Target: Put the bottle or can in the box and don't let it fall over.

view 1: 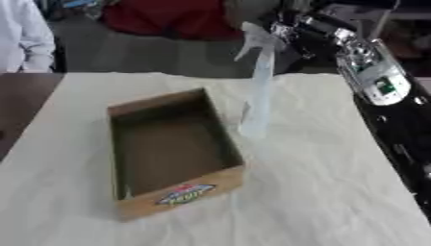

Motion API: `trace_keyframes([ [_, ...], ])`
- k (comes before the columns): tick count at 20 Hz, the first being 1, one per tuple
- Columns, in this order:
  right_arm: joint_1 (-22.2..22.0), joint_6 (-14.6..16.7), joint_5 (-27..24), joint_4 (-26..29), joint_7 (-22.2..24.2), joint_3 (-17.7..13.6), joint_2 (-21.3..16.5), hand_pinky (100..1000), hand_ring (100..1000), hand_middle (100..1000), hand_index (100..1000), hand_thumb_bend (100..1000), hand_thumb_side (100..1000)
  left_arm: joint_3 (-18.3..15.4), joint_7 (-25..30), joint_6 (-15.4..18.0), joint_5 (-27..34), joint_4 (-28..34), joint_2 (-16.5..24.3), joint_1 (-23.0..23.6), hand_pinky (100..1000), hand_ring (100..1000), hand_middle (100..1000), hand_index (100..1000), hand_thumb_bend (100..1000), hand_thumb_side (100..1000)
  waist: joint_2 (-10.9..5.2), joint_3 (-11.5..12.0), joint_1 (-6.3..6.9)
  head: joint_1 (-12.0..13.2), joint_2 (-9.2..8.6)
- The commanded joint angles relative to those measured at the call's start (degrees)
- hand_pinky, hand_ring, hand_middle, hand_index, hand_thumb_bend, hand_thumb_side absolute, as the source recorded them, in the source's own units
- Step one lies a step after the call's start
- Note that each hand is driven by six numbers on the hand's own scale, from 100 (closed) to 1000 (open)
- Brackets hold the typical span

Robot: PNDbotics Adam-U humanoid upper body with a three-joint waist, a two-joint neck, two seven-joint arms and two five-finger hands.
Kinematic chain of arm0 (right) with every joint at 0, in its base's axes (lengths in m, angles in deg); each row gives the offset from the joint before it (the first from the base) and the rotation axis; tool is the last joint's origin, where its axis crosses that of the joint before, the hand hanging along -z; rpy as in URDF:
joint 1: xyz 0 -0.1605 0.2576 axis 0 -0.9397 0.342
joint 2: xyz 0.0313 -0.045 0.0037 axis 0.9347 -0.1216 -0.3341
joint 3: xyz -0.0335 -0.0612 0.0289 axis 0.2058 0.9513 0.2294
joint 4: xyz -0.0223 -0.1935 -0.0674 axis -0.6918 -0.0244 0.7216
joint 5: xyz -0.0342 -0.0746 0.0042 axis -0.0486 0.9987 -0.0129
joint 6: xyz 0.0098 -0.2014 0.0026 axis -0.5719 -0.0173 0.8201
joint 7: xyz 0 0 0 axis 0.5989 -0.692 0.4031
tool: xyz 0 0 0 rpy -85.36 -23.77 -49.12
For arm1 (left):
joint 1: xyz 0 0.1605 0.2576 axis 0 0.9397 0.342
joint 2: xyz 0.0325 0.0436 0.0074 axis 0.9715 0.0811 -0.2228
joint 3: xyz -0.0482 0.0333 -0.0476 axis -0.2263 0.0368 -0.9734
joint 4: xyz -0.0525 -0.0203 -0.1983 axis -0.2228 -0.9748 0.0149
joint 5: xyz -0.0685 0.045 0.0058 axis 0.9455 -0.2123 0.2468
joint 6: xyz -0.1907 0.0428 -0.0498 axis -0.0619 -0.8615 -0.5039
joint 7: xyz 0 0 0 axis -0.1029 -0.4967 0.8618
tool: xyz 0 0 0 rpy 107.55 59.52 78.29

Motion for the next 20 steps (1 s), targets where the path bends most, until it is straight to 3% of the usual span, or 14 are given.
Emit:
trace_keyframes([
  [1,0.82,-0.14,-1.35,2.72,0.58,0.23,-1.31,908,1000,1000,917,100,767,-0.11,0.2,0.09,-0.22,0.73,0.88,-0.5,623,788,759,846,318,506,-0.7,0.07,0.1,-0.04,-0.06],
  [5,0.44,-0.6,-2.34,4.31,0.61,0.64,-1.42,908,1000,1000,932,100,753,-0.13,0.36,0.04,-0.26,0.71,0.82,-0.44,624,788,759,846,317,511,-0.59,0.07,0.08,0.02,-0.06],
  [9,0.7,-1.04,-0.06,4.09,0.0,0.98,-1.28,912,1000,1000,943,100,692,-0.01,0.68,0.01,-0.26,0.7,0.76,-0.45,624,788,759,843,315,517,-0.47,0.11,0.08,-0.08,-0.1],
  [20,1.38,-0.57,4.14,2.45,0.62,1.11,-0.99,906,1000,1000,942,100,658,-0.01,1.07,-0.05,-0.36,0.66,0.72,-0.3,625,788,760,837,312,521,-0.35,0.22,-0.1,-0.13,0.02],
])
